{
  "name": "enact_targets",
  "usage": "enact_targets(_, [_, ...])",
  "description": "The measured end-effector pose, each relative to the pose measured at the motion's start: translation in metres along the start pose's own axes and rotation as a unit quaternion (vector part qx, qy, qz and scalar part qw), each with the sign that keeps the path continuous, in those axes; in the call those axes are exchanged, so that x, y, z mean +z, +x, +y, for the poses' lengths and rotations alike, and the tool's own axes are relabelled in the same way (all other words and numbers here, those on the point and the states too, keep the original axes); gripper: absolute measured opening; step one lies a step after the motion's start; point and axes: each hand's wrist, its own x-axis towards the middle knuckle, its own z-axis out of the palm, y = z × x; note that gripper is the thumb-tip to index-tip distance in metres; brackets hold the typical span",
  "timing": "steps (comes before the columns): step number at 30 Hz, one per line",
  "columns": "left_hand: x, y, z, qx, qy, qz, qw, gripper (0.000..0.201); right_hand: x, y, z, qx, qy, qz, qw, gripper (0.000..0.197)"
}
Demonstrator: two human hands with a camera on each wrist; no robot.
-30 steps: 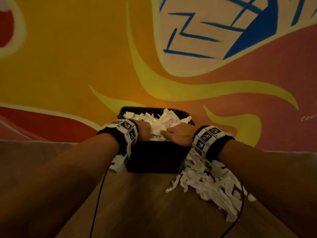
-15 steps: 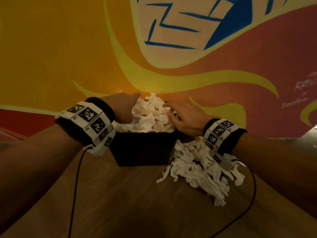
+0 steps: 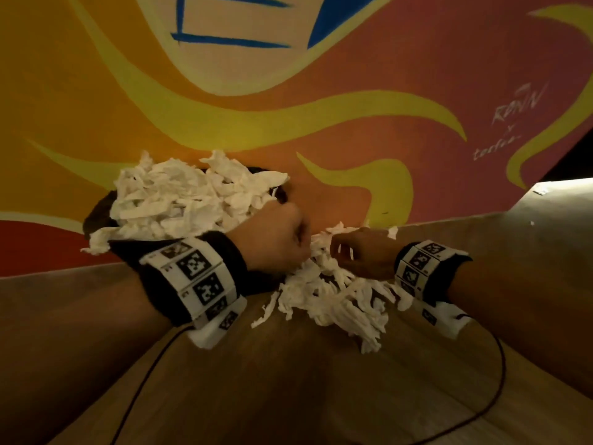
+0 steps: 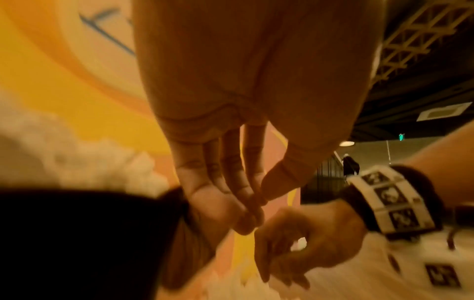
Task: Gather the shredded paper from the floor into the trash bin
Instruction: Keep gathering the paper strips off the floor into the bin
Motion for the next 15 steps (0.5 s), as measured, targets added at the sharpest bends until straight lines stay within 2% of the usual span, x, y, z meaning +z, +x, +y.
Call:
enact_targets(3, [0.058, 0.015, -0.011, -0.062, -0.009, -0.121, 0.991, 0.024, 0.026, -0.007, 0.011, 0.022, -0.024, -0.089, 0.996, 0.024])
enact_targets(5, [0.095, 0.022, -0.022, -0.111, -0.011, -0.168, 0.979, 0.041, 0.047, -0.01, 0.016, 0.03, -0.037, -0.132, 0.99, 0.039])
enact_targets(7, [0.126, 0.026, -0.033, -0.13, -0.017, -0.166, 0.977, 0.055, 0.063, -0.011, 0.021, 0.045, -0.03, -0.168, 0.984, 0.057])
enact_targets(10, [0.159, 0.034, -0.045, -0.151, -0.045, -0.149, 0.976, 0.077, 0.081, -0.008, 0.028, 0.041, -0.039, -0.197, 0.979, 0.073])
enact_targets(13, [0.184, 0.046, -0.053, -0.171, -0.042, -0.188, 0.966, 0.093, 0.097, -0.005, 0.031, 0.031, -0.064, -0.212, 0.975, 0.083])
enact_targets(15, [0.198, 0.051, -0.057, -0.182, -0.012, -0.21, 0.961, 0.091, 0.104, -0.006, 0.03, 0.032, -0.064, -0.228, 0.971, 0.08])
